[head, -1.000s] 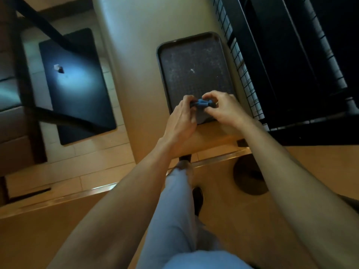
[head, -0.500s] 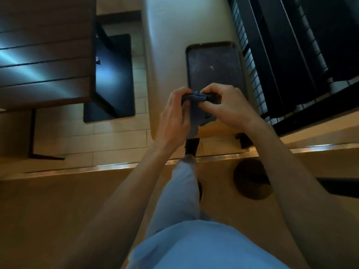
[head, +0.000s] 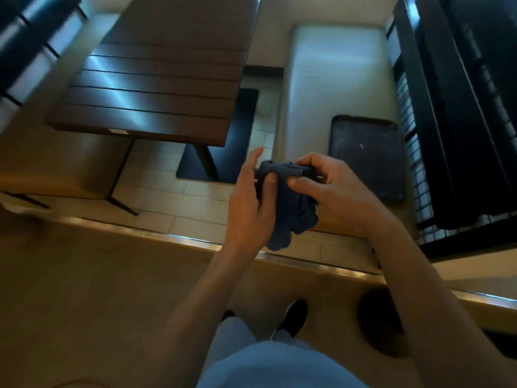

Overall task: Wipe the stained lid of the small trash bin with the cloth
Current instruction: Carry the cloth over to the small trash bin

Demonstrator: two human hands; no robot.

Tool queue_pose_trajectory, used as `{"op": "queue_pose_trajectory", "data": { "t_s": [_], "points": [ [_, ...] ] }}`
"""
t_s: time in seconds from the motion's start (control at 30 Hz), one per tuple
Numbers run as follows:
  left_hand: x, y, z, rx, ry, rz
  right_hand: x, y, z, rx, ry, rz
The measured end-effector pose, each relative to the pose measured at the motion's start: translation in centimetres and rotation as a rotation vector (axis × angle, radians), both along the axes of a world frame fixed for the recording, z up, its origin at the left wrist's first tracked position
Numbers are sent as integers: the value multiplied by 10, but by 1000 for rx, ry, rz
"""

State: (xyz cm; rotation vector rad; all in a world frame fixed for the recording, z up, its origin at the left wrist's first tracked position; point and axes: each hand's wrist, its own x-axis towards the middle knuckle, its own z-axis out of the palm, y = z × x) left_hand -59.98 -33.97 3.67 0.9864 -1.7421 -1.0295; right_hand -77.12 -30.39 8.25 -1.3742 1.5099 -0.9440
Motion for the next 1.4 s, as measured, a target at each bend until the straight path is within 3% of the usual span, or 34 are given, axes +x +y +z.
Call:
{"op": "queue_pose_trajectory", "data": {
  "t_s": [0.43,0.77,1.0,1.4],
  "points": [
    [224,9,-24,200,13,255,219,-43,-21,79,-22,227],
    [385,15,-27,130,14,471,400,-64,-44,116,-210,290],
    [471,8,-28,127,26,688,503,-95,-54,148,-290,452],
    [615,-77,-26,128,45,979,670,-208,-59,277,-342,646]
  ]
}}
